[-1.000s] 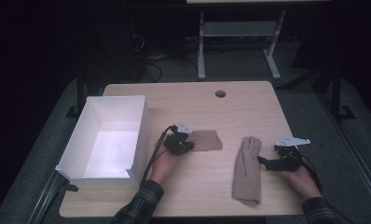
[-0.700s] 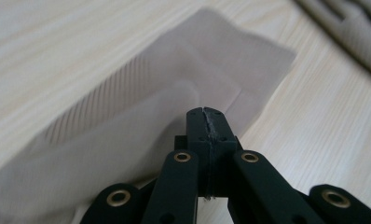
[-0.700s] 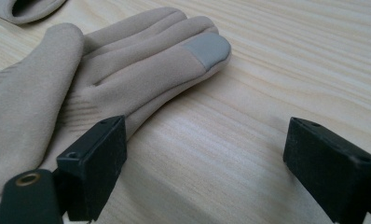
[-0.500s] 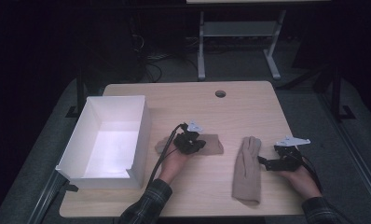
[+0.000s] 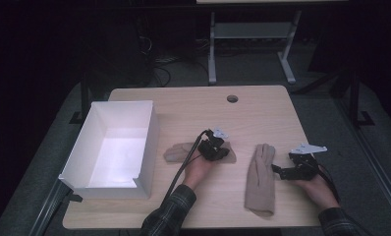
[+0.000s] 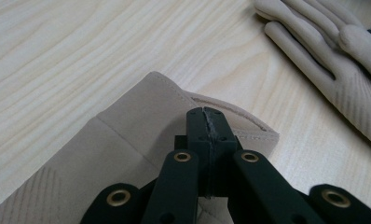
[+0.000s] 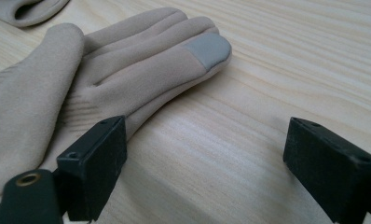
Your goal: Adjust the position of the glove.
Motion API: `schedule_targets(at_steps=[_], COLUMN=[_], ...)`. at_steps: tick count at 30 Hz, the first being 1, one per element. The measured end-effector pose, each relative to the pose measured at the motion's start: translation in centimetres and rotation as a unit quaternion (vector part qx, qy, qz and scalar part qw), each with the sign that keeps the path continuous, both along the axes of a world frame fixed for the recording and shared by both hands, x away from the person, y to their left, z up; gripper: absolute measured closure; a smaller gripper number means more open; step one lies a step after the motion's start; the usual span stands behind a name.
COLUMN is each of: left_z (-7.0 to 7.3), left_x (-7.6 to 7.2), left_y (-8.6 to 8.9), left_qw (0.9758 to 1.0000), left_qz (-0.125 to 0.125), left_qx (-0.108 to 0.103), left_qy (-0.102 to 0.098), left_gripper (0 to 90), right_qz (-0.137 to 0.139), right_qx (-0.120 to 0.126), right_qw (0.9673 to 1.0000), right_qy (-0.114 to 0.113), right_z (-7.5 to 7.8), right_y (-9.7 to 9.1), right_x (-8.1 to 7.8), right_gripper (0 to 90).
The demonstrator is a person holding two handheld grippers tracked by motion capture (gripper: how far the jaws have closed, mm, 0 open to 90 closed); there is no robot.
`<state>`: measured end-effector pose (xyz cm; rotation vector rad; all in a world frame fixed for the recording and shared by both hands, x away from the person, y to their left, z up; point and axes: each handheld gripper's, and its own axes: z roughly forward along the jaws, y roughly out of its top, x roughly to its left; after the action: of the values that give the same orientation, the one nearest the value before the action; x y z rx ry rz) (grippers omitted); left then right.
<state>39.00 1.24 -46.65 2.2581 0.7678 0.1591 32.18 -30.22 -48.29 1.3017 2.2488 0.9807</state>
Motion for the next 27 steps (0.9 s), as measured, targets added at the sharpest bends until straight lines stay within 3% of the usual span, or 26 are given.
schedule_targets(at_steps=[9, 23, 27], left_z=[0.0, 0.1, 0.3], left_x=[-1.7, -6.3, -7.6], left_y=[0.9, 3.3, 4.3], left_qw=[0.9997, 0.9985, 0.9983], left_qz=[-0.018, -0.043, -0.049], left_qx=[-0.007, -0.015, -0.004], left_qy=[0.012, 0.029, 0.031], left_gripper=[89.8, 89.8, 89.8], right_qz=[0.001, 0.002, 0.002], right_qx=[0.000, -0.002, -0.001], right_qw=[1.0000, 1.0000, 1.0000], right_qy=[0.000, -0.002, -0.003], right_z=[0.0, 0.0, 0.0], right_y=[0.0, 0.0, 0.0], right_x=[0.0, 0.0, 0.1], right_gripper=[12.8, 12.8, 12.9])
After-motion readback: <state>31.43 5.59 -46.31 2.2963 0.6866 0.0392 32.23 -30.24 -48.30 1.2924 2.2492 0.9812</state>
